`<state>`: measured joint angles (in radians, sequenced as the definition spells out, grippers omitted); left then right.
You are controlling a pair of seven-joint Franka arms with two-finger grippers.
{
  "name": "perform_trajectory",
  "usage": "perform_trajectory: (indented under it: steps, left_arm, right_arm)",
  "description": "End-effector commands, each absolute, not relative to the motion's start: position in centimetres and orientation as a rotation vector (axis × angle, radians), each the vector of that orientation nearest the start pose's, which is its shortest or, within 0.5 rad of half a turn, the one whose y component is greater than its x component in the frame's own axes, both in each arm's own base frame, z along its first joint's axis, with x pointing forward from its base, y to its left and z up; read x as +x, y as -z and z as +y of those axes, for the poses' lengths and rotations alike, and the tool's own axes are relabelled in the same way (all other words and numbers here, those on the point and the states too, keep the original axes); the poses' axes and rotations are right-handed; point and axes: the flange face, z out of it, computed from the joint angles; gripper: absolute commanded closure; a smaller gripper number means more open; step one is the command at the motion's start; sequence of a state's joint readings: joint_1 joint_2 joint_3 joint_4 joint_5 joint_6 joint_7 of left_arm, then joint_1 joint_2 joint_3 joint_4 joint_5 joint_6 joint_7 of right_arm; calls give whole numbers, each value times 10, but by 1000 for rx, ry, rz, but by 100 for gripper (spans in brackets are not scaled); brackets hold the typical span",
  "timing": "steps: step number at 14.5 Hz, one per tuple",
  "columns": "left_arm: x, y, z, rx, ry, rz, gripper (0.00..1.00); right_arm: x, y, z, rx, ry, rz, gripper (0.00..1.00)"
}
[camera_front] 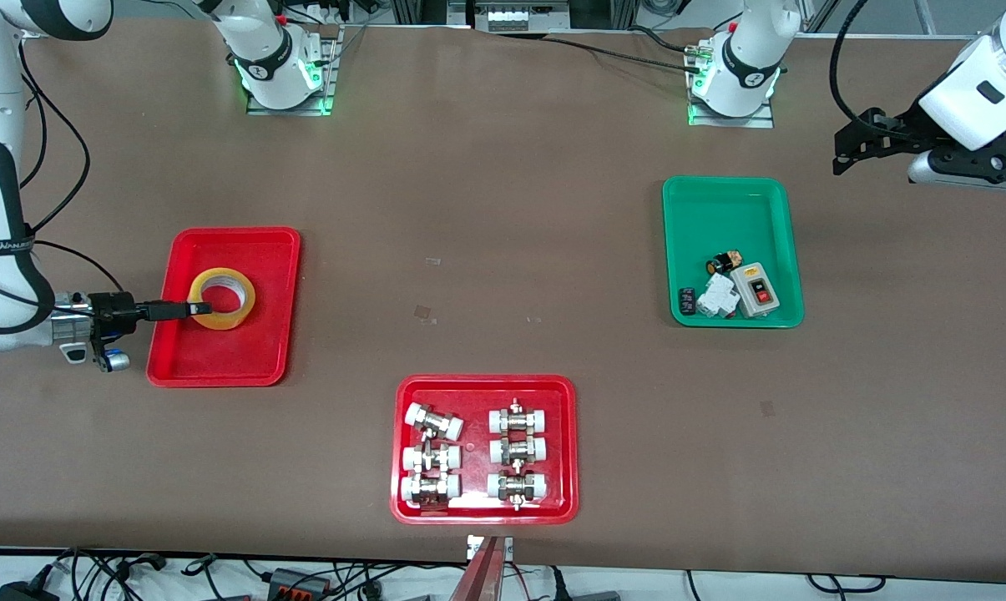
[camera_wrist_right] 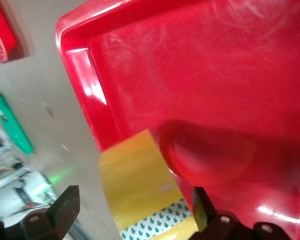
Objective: Left arm passes tape to right arm into tray
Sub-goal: 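Lower the tape into the empty red tray with the right gripper, then open the right gripper and raise it away from the tape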
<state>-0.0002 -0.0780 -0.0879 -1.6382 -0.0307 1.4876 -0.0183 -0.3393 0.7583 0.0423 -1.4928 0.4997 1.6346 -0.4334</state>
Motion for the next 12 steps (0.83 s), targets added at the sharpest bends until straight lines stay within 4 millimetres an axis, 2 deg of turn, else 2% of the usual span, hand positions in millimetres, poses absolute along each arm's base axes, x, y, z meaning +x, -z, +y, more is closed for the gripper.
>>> perform_trajectory:
  steps: [1,3,6,7,10,12]
  left_arm:
    - [524,-627,-45,-3162,-137,8,0]
    - [529,-622,-43,-3160,-145,-49,0]
    - [530,-621,-43,-3158,-149,-49,0]
    - [530,-621,-41,-3159,-149,-51,0]
    - [531,-620,-37,-3160,-154,-41,0]
    - [532,-625,-35,-3161,-142,-43,0]
  right_arm:
    - [640,-236,-131,-2547,-519,48,0]
    - [644,-247,-121,-2591,-534,45,0]
    - [646,-248,-118,-2618,-527,25,0]
    - [649,-259,-108,-2667,-533,-24,0]
    - [669,-342,-74,-2852,-453,-25,0]
    - [667,-398,-57,-2979,-428,-14,0]
